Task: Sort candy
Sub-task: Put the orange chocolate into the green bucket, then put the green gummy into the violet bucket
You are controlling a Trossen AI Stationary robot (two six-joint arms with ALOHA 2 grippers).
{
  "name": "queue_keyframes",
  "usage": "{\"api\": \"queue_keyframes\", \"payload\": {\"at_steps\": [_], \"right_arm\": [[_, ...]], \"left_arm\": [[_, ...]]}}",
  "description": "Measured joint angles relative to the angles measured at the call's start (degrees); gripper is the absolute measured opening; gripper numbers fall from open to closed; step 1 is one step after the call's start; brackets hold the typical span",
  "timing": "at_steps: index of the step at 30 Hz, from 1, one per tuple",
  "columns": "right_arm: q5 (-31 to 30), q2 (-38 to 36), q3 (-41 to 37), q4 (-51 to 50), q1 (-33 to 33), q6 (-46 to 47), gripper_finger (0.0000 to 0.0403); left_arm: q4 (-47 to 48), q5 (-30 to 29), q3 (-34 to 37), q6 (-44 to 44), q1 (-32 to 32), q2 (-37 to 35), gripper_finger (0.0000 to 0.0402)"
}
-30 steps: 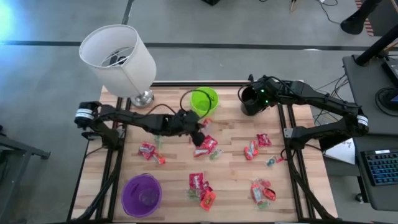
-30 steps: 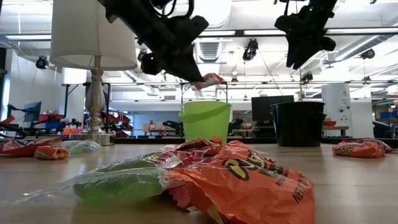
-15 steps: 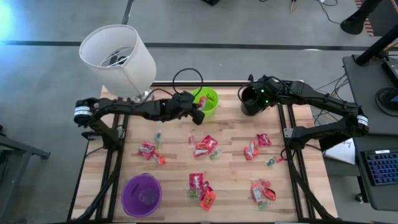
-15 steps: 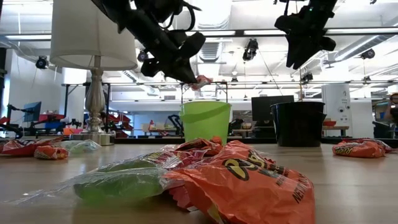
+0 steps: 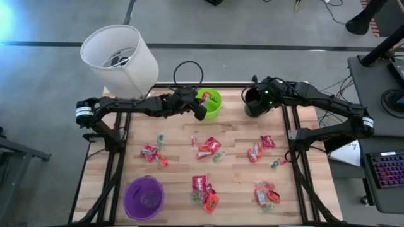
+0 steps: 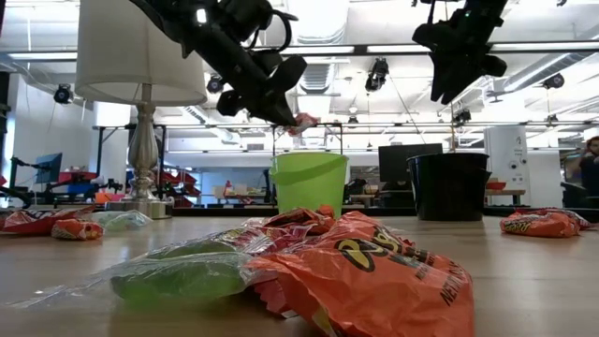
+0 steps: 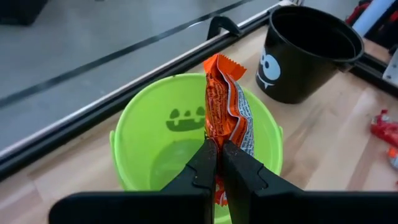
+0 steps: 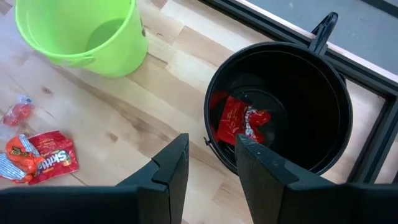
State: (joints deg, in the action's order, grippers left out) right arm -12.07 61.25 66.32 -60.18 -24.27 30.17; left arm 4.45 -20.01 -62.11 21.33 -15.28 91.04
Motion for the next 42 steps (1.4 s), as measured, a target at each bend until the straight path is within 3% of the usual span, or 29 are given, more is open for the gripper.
{"api": "queue_keyframes", "payload": {"at_steps": [6,18,31,42], "right_arm": [[-4.5,0.0,0.0,0.0,0.0,4.3,0.0123],[-4.7,0.0,-0.9,0.0,0.0,7.4,0.0123],[-18.5,1.5,-6.3,9.2,-1.5,1.8,0.0123],[-19.4,6.6,-7.3,24.0,-9.4,-10.4,0.0123]], "left_arm": [[-1.5,0.0,0.0,-4.9,-1.1,0.0,0.0014],[-1.8,4.6,0.0,-6.3,-4.6,0.0,0.0088],[-11.6,4.0,0.0,-12.1,-6.0,0.0,0.0091],[-20.0,3.3,0.0,-11.1,-12.7,0.0,0.0091]]}}
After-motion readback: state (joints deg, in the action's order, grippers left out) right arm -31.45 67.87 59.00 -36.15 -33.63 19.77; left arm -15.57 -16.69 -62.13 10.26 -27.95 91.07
